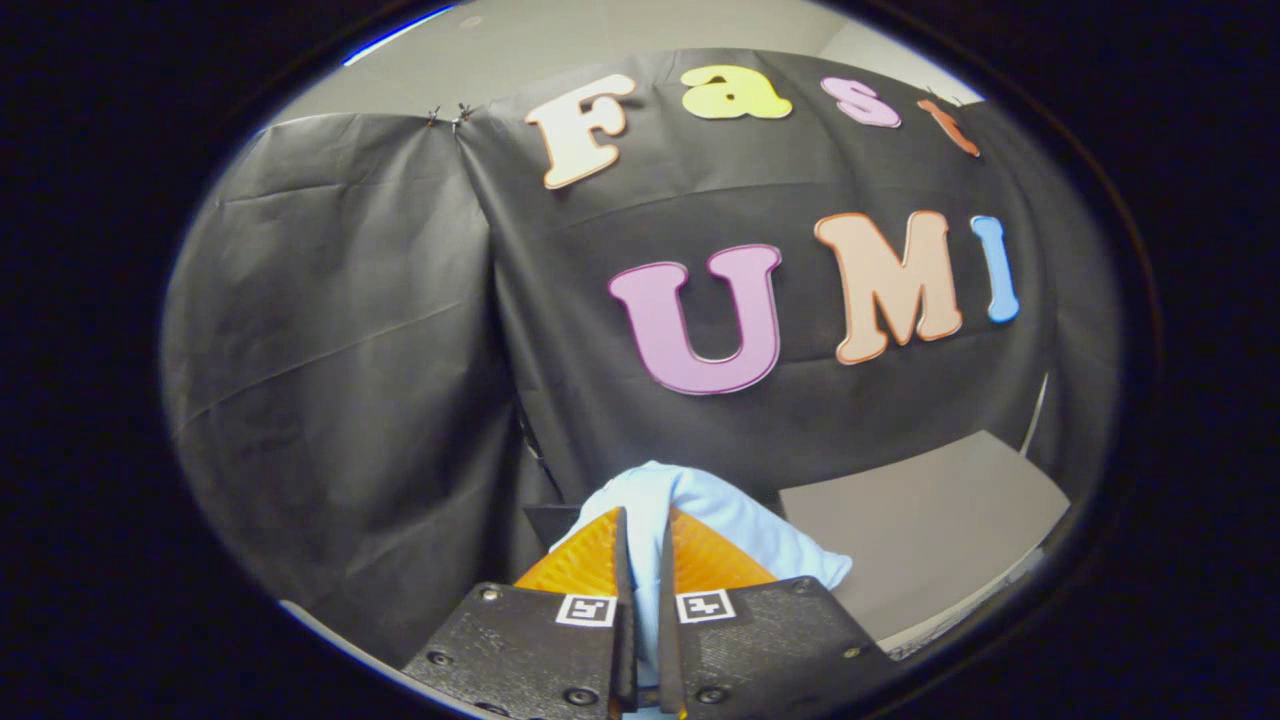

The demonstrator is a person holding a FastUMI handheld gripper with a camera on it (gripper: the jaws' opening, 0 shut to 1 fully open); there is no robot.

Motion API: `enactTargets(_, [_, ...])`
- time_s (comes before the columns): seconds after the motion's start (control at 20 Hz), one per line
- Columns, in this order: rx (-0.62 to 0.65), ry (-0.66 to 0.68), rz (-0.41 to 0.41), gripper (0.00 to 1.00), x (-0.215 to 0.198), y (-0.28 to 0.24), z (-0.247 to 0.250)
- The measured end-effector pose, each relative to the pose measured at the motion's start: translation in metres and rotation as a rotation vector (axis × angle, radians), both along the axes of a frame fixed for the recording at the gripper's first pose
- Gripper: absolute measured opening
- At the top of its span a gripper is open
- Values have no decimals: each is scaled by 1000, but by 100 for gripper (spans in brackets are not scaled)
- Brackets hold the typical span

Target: Put the clothes into the washing machine and then close the washing machine lid.

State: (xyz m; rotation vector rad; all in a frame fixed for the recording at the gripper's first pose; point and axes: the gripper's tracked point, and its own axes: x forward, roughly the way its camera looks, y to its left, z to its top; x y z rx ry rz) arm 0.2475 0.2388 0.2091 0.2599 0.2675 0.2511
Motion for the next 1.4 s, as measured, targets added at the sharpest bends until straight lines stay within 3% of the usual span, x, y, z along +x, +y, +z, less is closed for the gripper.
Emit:
enactTargets(0.25, [45, 49, 49, 8, 10, 44, -42])
enactTargets(0.6, [10, 125, 90, 8, 23, 86, -121])
enactTargets(0.8, [-65, 169, 82, 8, 33, 98, -176])
enactTargets(1.4, [-117, 370, 68, 9, 58, 128, -338])
